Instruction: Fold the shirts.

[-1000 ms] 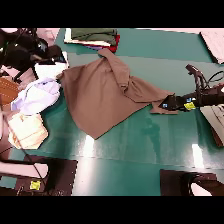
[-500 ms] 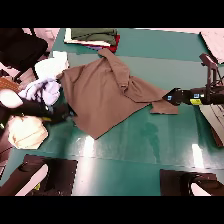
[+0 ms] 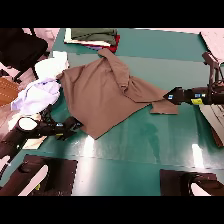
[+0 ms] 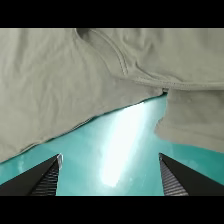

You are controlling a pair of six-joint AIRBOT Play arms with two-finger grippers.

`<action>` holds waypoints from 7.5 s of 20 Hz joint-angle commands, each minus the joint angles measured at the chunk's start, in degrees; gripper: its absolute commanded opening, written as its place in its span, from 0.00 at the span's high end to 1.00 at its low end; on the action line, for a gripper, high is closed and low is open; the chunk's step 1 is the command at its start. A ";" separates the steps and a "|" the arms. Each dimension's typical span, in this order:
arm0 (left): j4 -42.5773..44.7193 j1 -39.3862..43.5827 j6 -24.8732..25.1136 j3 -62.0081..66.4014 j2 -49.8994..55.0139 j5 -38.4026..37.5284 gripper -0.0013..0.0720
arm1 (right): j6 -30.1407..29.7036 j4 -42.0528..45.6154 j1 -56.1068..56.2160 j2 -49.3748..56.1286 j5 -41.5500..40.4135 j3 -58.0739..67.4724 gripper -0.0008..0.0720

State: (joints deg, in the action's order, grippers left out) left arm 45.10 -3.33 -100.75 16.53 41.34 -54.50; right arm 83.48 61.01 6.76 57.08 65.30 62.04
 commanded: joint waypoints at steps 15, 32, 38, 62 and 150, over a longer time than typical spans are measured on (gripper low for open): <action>1.66 24.94 -9.77 2.32 -0.17 25.14 0.95 | 2.10 -1.53 -8.11 2.78 5.49 0.11 0.08; 35.76 24.94 -6.16 22.93 -0.15 1.07 0.95 | 11.13 -17.51 -6.45 14.82 -24.39 -13.31 0.15; 35.76 24.94 -6.12 22.93 -0.15 1.46 0.95 | 9.90 -17.99 -5.01 20.59 -27.78 -13.16 0.15; 45.64 24.96 4.46 67.93 -0.17 -18.84 0.95 | 10.58 -17.53 -32.20 -14.16 9.53 21.49 0.95; 0.92 -8.68 22.75 41.20 21.86 -14.91 0.95 | -10.45 -4.50 -18.29 30.42 6.58 -3.56 0.09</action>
State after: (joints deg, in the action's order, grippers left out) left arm 46.09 -11.97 -77.91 57.47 63.26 -69.04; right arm 73.58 57.23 -14.22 84.62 73.49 58.54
